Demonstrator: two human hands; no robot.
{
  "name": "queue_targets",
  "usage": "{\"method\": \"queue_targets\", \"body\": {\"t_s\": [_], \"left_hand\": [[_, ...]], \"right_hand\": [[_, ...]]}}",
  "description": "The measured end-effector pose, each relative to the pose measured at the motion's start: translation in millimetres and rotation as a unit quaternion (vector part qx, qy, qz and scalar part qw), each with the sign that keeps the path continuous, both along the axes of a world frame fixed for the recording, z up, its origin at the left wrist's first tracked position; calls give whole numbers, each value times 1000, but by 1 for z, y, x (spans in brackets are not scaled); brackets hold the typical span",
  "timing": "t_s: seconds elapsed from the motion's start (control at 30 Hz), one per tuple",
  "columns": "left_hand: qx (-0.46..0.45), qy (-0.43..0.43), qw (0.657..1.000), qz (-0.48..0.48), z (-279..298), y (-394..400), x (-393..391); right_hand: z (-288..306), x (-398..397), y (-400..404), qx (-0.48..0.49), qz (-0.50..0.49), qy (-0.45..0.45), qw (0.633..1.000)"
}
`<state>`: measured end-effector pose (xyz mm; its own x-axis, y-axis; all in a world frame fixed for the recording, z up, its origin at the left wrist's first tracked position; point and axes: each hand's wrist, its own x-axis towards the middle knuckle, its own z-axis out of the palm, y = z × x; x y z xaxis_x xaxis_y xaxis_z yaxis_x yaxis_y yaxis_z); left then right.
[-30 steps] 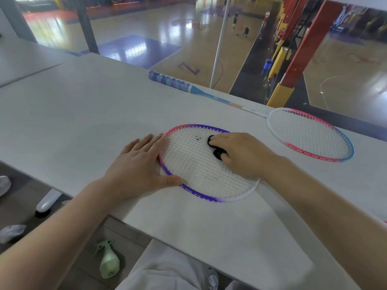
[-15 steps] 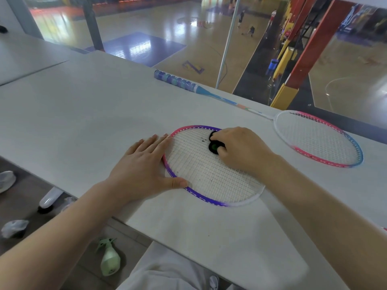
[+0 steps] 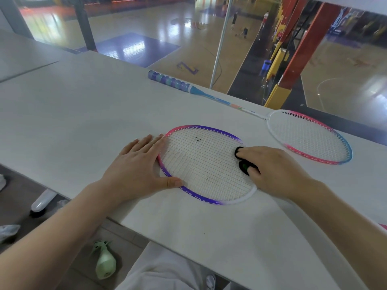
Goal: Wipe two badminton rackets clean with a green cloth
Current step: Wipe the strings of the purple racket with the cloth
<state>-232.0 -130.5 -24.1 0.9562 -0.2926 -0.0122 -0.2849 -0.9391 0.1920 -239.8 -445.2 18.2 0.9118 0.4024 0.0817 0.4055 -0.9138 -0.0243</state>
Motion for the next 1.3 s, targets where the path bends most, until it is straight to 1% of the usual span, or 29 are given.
{"method": "queue_targets", "body": {"t_s": [0.13, 0.23, 0.4, 0.5, 0.63, 0.8, 1.0, 1.17, 1.3], "left_hand": [[-1, -7, 1000, -5, 0, 1, 1], [-6, -13, 1000, -8, 1, 1, 0], [-7, -11, 1000, -5, 3, 0, -2], [-8, -10, 1000, -1, 3, 0, -2], [-8, -9, 1000, -2, 1, 0, -1], [-1, -13, 1000, -5, 1, 0, -1], [0, -6, 1000, -2, 2, 0, -2], [-2, 6, 1000, 1, 0, 0, 0], [0, 12, 1000, 1, -2, 1, 2]], "right_hand": [[2, 25, 26, -13, 54, 23, 998], [0, 46, 50, -17, 90, 21, 996], [-4, 76, 96, -10, 119, 15, 993], [-5, 84, 109, -5, 114, 6, 993], [-6, 79, 100, 6, 91, 4, 996], [2, 71, 86, 5, 12, 27, 1000], [5, 56, 66, 5, -68, 25, 997], [6, 36, 49, -34, -116, 17, 993], [12, 17, 38, -56, -133, 13, 989]]}}
